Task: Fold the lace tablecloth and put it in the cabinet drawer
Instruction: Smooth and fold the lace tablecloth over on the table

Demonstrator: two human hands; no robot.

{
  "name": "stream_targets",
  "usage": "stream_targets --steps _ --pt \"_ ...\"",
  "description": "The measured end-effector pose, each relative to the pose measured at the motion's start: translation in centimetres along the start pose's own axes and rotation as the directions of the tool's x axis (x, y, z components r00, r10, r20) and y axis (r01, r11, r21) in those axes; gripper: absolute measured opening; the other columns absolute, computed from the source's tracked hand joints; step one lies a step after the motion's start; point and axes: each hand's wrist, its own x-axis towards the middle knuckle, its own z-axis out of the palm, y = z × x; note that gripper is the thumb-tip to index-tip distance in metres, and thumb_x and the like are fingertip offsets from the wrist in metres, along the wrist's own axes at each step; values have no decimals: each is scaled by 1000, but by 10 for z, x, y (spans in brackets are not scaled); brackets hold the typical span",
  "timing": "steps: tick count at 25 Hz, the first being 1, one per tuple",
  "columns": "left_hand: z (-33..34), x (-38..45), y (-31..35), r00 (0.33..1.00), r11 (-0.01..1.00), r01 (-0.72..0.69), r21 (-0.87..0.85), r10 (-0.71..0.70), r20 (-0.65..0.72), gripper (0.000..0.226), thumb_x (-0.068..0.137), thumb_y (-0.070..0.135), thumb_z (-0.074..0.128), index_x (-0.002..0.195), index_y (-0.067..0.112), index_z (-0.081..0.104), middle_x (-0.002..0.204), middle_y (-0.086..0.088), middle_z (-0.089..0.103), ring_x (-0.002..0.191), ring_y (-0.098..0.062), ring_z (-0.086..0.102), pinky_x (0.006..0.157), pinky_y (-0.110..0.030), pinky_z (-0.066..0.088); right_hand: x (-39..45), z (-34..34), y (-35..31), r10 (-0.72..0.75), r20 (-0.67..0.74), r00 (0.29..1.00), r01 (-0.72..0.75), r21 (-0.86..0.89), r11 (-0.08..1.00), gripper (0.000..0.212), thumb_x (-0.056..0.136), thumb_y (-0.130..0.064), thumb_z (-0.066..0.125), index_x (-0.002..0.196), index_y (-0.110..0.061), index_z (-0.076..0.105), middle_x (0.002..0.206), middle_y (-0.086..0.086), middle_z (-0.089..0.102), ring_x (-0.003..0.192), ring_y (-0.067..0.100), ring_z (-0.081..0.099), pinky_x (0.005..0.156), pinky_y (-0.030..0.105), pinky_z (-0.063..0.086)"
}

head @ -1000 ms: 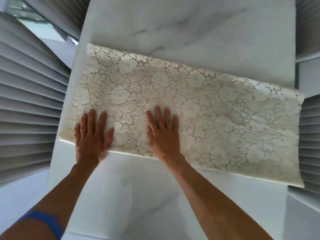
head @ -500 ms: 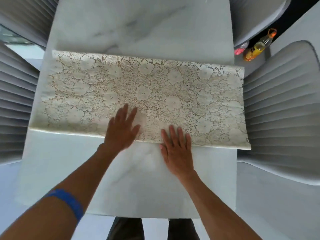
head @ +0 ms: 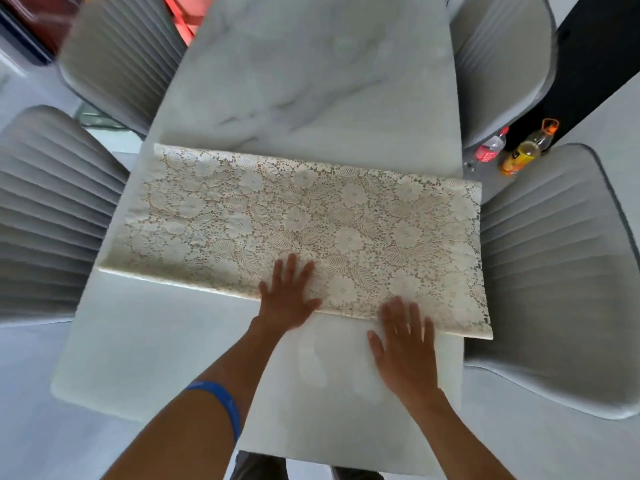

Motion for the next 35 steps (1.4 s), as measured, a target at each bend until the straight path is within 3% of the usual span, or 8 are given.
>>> stream_targets --steps 10,15,18,21,26,29,32,35 --pt "-59 -26 -205 747 594 495 -634 -663 -38 61 85 32 61 139 17 38 144 -11 36 127 -37 38 102 -49 37 82 -13 -214 -429 224 875 439 3 898 59 99 -35 40 153 -29 18 165 1 4 148 28 18 116 45 27" --pt "-95 8 -291 439 -213 137 -967 -862 253 77 75 16 77 138 20 34 131 -14 41 112 -38 55 90 -43 51 113 -5 -296 -382 273 883 417 -82 905 59 95 -42 44 150 -32 24 162 1 12 139 35 25 110 45 34" --pt "-111 28 -327 449 -494 49 -868 -766 460 57 70 14 84 119 11 53 113 -10 59 96 -29 62 83 -34 52 123 -4 -321 -308 245 919 344 -122 931 56 88 -47 50 141 -33 35 152 3 24 126 36 35 96 42 46" --pt "-124 38 -337 604 -348 234 -908 -680 416 28 68 6 82 90 7 66 85 -9 63 76 -22 57 75 -34 51 124 -5 -325 -289 246 925 334 -167 928 57 86 -46 52 139 -33 35 149 2 26 119 33 39 86 37 51" --pt "-152 7 -294 777 490 119 -864 -588 -227 16 79 19 62 75 5 66 69 -6 66 60 -25 60 59 -32 52 112 -15 -331 -271 290 918 303 -71 950 62 90 -39 51 147 -32 27 157 0 23 126 30 42 96 39 46" --pt "-161 -32 -258 788 780 -105 -617 -313 -531 13 87 17 59 82 10 70 74 -6 72 67 -26 65 67 -34 54 105 -56 -327 -299 -20 954 297 177 938 77 90 -22 57 153 -30 15 160 3 23 125 28 48 96 41 48" --pt "-167 -75 -232 710 858 -345 -381 -27 -703 5 82 6 66 85 8 70 84 -5 76 79 -27 69 76 -36 55 97 -114 -320 -547 -372 750 564 -72 823 91 82 -5 61 155 -26 13 163 6 14 139 29 36 104 45 42" --pt "-171 -133 -203 633 846 -503 -178 220 -742 10 78 0 67 78 10 65 96 -1 75 82 -23 66 82 -37 53 69 -171 -309 -832 -295 470 686 -471 554 61 82 -6 59 138 -26 50 158 1 32 147 31 25 116 56 24"
